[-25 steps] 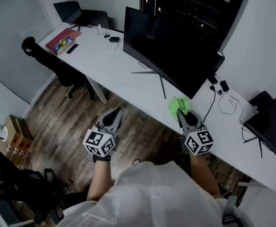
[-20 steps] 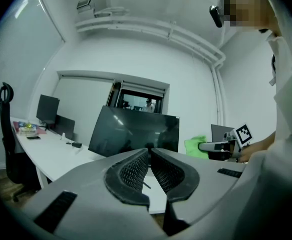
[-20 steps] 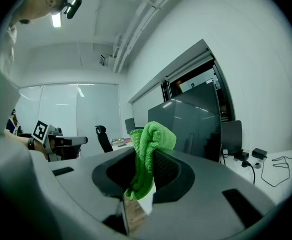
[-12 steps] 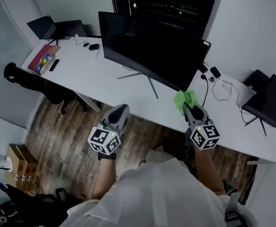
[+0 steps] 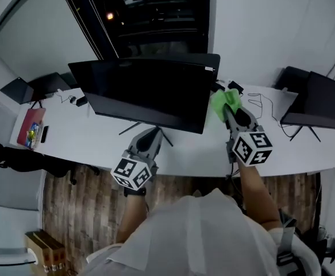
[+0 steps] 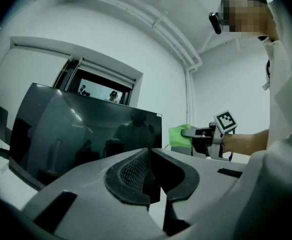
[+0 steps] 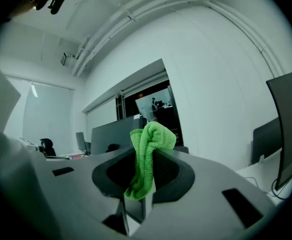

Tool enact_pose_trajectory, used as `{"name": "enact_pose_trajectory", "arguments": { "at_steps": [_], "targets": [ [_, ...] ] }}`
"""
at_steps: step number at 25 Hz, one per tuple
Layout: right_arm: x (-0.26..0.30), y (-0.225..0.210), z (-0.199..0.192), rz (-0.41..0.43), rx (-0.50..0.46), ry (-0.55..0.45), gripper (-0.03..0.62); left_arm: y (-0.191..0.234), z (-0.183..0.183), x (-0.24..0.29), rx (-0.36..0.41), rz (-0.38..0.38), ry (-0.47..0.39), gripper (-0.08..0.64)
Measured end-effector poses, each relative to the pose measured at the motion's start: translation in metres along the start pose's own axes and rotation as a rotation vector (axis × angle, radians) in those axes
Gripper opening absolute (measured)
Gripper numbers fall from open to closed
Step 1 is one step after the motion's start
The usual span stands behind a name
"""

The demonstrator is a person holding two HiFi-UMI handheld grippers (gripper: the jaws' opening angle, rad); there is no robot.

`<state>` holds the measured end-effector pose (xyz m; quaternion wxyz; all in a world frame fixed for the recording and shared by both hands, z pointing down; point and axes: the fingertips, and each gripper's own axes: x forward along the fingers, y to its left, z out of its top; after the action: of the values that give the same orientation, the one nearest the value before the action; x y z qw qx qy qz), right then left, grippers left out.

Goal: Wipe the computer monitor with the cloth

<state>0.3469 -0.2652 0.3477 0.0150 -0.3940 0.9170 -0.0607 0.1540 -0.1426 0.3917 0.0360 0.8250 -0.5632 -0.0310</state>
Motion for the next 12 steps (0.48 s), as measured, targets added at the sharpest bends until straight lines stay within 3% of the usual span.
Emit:
{"name": "enact_pose_trajectory", "arguments": {
  "at_steps": [4,8,12],
  "targets": [
    [0.02,-0.024,0.041,-0.069,-0.024,-0.043,0.071,-0.006,0.009,0.036,0.001,-0.073,-0.001,0.029],
    [0.042,-0.021,0.061,-0.042,-0.078,-0.05,0.071,-0.011,0.014,0.061,0.011,-0.125,0.003,0.029],
    [0.057,-0.007,0.063,-0.034,-0.209,-0.028,0.071,-0.013,0.019,0.074,0.027,-0.165,0.004,0.029]
  ]
}}
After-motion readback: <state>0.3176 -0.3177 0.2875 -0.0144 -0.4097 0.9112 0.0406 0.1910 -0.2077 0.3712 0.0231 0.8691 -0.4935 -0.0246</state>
